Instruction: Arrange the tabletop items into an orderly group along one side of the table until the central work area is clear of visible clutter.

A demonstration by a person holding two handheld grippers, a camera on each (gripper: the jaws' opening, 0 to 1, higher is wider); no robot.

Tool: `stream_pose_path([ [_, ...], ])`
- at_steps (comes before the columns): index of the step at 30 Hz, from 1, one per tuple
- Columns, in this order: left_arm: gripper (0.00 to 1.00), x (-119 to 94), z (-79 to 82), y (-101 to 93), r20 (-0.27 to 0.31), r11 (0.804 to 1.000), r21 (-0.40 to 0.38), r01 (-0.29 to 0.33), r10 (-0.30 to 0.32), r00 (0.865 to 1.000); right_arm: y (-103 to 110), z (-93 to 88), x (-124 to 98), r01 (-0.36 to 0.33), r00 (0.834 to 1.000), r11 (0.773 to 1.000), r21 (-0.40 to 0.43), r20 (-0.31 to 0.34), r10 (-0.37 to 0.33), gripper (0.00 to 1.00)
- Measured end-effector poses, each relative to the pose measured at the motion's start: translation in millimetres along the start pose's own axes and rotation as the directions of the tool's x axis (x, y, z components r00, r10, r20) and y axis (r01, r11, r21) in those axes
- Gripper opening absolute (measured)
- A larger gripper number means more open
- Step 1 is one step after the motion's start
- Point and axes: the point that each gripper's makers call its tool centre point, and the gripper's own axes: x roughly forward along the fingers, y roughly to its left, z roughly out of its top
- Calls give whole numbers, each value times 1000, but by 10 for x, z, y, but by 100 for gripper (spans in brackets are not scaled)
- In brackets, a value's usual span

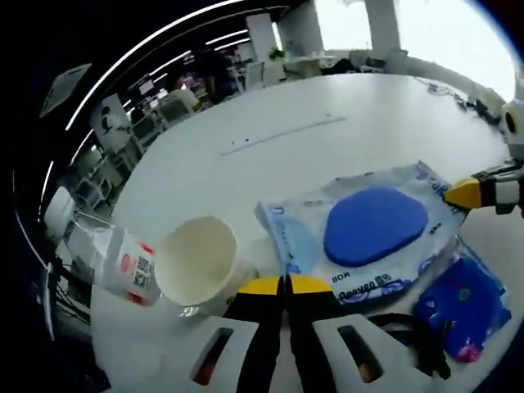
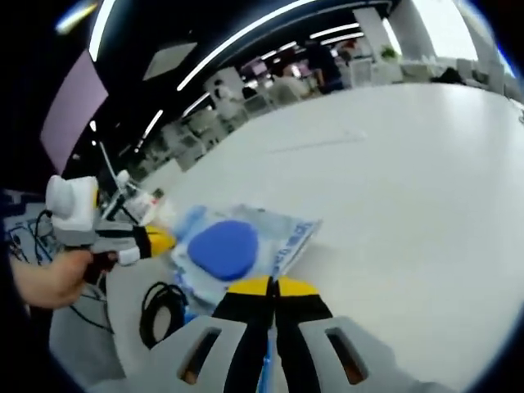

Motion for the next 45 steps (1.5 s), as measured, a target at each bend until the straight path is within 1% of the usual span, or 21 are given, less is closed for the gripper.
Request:
stream_pose_path([
  [2,1,12,-6,-13,1,1000,-16,8,-8,1000,-22,-19,28,5,1000,1000,-3,-10,-5,0],
  [5,1,50,-66,8,-18,999,-41,9,-9,1000,-29,-44,49,-3,1000,1000,7,-19,3,0],
  [9,1,80,-117,-8,-28,999,-35,-4,3,1000,-16,-82,69,-5,999,1000,-6,-32,5,0],
  [10,1,90,-127,-13,-30,999,-33,-4,3,1000,-49,-94,68,-3,999,1000,-7,-35,3,0],
  [14,1,125,-168,-15,-41,998,-66,1,-4,999,-64,-107,81,-8,999,1000,-2,-40,8,0],
  [18,1,159,-196,-14,-49,997,-77,0,-4,999,-78,-136,107,-11,999,1000,-1,-50,11,0],
  [23,1,164,-200,4,-48,995,-101,-1,-4,999,-75,-149,124,-16,998,1000,7,-53,16,0],
  [26,1,186,-220,7,-48,993,-122,2,-8,999,-95,-193,151,-12,997,1000,7,-70,12,0],
  [28,1,186,-218,3,-47,993,-122,2,-8,999,-99,-200,152,-11,997,1000,18,-72,12,0],
  [30,1,182,-216,1,-45,993,-118,1,-6,999,-97,-201,154,-9,997,1000,5,-74,9,0],
  [32,1,184,-225,8,-40,991,-137,5,-11,999,-96,-214,160,-8,997,1000,-14,-80,7,0],
  [34,1,188,-231,10,-36,988,-153,7,-13,999,-113,-222,172,-4,996,1000,9,-85,5,0],
  [37,1,195,-239,-2,-32,991,-135,7,-12,999,-125,-239,175,-2,996,1000,16,-88,4,0],
  [39,1,199,-245,1,-28,990,-144,11,-15,999,-128,-236,168,-2,996,999,48,-85,6,0],
  [40,1,200,-251,6,-25,987,-161,17,-21,999,-126,-236,165,0,996,998,57,-87,5,0],
  [41,1,194,-250,5,-24,987,-162,19,-23,999,-122,-234,168,1,996,999,51,-89,3,0],
  [43,1,181,-248,-16,-27,989,-144,21,-26,999,-116,-227,179,8,996,1000,24,-91,-6,0],
  [45,1,167,-243,-33,-33,994,-106,15,-18,999,-121,-226,182,13,995,1000,29,-95,-10,0],
])
